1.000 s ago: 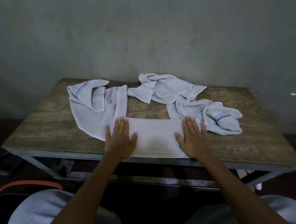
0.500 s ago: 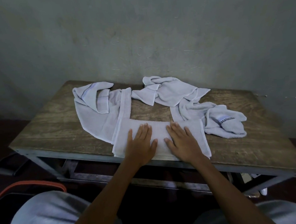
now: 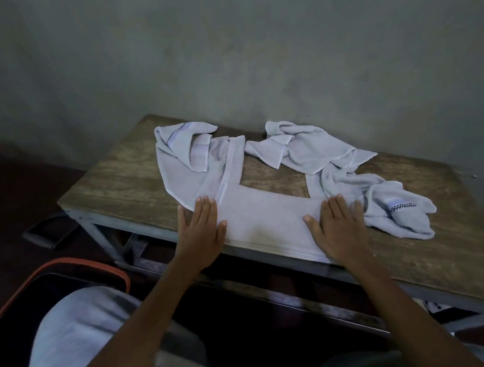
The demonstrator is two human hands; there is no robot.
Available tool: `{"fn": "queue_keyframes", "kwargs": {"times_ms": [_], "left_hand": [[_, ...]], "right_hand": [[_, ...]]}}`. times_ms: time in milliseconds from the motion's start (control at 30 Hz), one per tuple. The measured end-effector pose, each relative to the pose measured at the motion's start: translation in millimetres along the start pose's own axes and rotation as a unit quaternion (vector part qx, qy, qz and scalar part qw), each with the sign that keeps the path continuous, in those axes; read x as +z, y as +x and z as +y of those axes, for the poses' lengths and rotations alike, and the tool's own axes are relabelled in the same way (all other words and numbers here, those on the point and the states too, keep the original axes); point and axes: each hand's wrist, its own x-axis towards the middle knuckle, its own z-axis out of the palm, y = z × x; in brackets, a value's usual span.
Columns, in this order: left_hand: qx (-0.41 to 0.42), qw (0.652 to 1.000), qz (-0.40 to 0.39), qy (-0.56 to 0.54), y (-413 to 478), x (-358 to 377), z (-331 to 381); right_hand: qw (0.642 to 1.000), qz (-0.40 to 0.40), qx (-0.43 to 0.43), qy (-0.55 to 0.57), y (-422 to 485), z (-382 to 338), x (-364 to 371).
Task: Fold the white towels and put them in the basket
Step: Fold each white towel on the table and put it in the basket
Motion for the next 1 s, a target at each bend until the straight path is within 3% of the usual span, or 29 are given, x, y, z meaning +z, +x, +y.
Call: {"fn": "queue_keyframes", "kwargs": {"times_ms": [67, 133, 200, 267, 367, 433, 567, 700, 833, 1000], "left_hand": [[-0.05, 0.997, 0.05, -0.042, -9, -3, -7], [-0.162, 0.966, 0.111, -0.17, -18, -11, -3], [-0.293, 0.875, 0.161, -0.349, -23, -22, 9], [-0.366, 0.801, 0.153, -0.449, -23, -26, 21], [-0.394, 0.769, 0.12, -0.488, -25, -25, 34], [-0.403, 0.768, 0.102, -0.487, -26, -26, 39], [-0.38, 0.822, 0.055, -0.421, -26, -27, 39], [-0.379, 0.849, 0.01, -0.369, -27, -28, 35], [-0.376, 0.829, -0.007, -0.414, -25, -31, 33], [-0.339, 0.84, 0.015, -0.423, -23, -46, 32]], "right_hand": [[0.996, 0.074, -0.03, 0.026, 12, -12, -9], [0.992, 0.081, -0.07, 0.073, 33, -30, -23], [0.985, 0.021, -0.128, 0.114, 59, -55, -36], [0.965, -0.056, -0.197, 0.164, 84, -82, -43], [0.932, -0.13, -0.249, 0.228, 107, -119, -47], [0.928, -0.155, -0.245, 0.235, 118, -137, -47], [0.93, -0.211, -0.247, 0.171, 137, -154, -44], [0.92, -0.246, -0.24, 0.189, 144, -157, -48], [0.905, -0.258, -0.219, 0.256, 140, -154, -65], [0.874, -0.217, -0.182, 0.395, 135, -136, -86]]}}
